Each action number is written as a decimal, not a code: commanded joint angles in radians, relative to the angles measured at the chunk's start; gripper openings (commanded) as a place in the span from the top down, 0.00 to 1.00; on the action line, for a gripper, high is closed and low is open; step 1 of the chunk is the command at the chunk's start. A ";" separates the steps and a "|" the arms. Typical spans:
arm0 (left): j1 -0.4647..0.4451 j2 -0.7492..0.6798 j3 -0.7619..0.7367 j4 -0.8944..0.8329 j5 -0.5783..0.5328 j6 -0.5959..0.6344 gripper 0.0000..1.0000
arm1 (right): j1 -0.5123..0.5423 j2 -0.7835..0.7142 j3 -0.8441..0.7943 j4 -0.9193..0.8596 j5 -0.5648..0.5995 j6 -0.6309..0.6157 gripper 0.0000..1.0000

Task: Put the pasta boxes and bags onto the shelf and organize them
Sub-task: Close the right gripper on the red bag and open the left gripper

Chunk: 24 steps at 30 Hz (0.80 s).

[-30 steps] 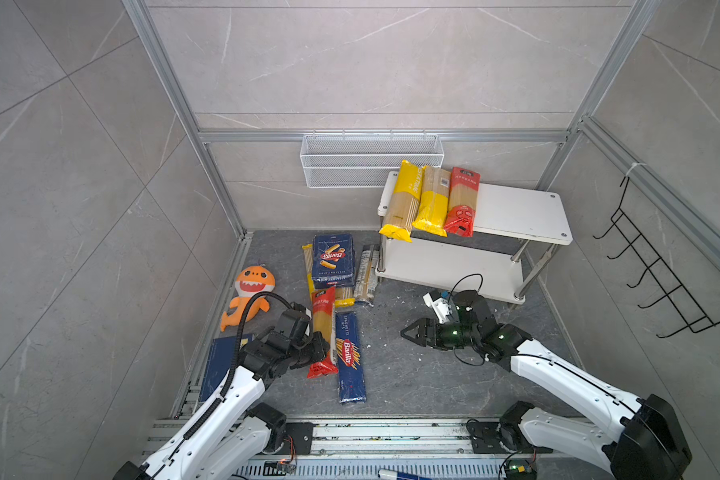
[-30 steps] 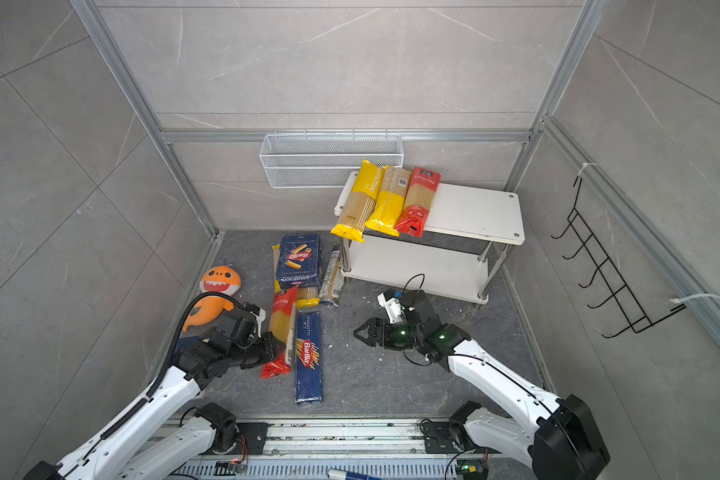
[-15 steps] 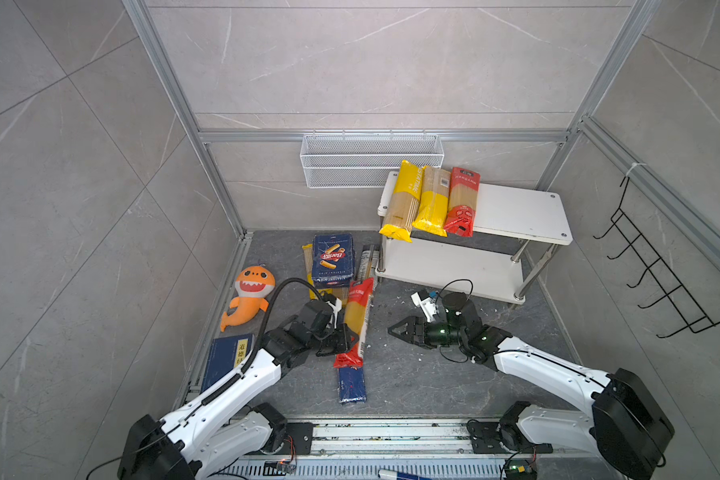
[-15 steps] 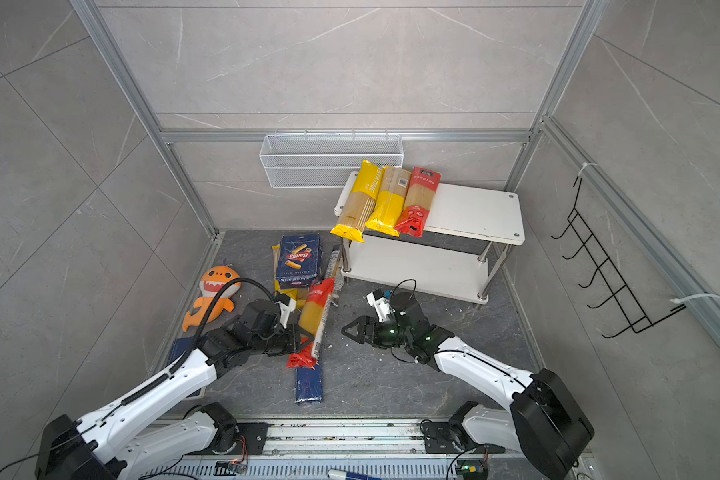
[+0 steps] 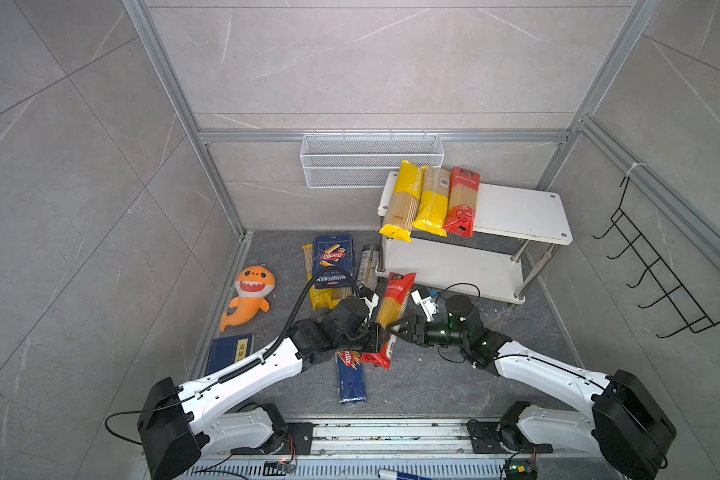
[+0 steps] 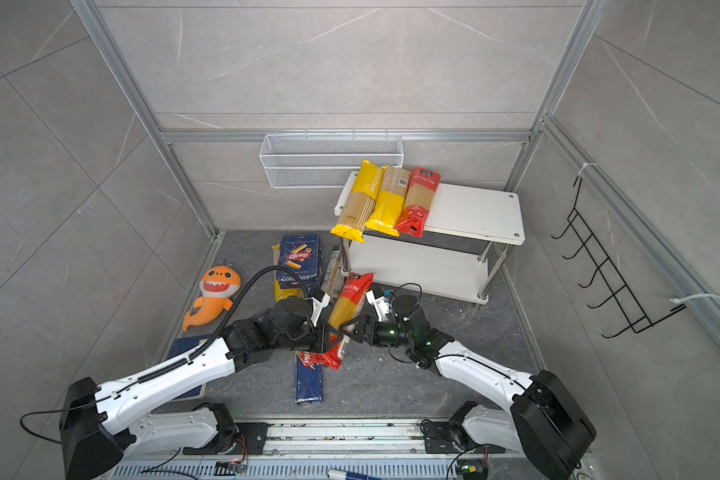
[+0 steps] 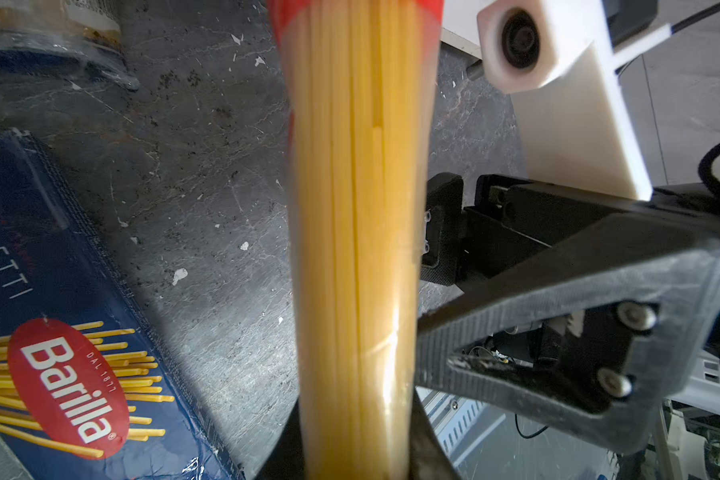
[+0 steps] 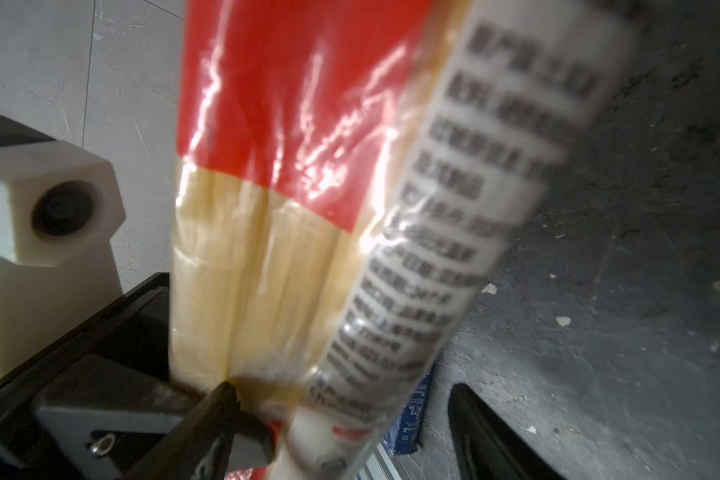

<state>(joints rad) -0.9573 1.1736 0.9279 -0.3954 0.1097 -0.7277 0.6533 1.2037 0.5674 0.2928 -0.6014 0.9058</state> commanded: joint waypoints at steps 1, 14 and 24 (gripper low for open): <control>-0.055 -0.015 0.082 0.262 0.055 0.025 1.00 | 0.009 -0.052 -0.006 0.059 0.003 0.008 0.19; -0.095 -0.107 -0.005 0.431 0.087 -0.041 1.00 | 0.009 -0.095 -0.072 0.232 -0.040 0.100 0.18; -0.102 -0.124 -0.036 0.466 0.109 -0.062 0.96 | 0.009 -0.173 -0.028 0.160 -0.026 0.081 0.71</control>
<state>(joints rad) -1.0332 1.0805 0.8539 -0.1677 0.1421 -0.8337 0.6437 1.0470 0.5079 0.4744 -0.6209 1.0023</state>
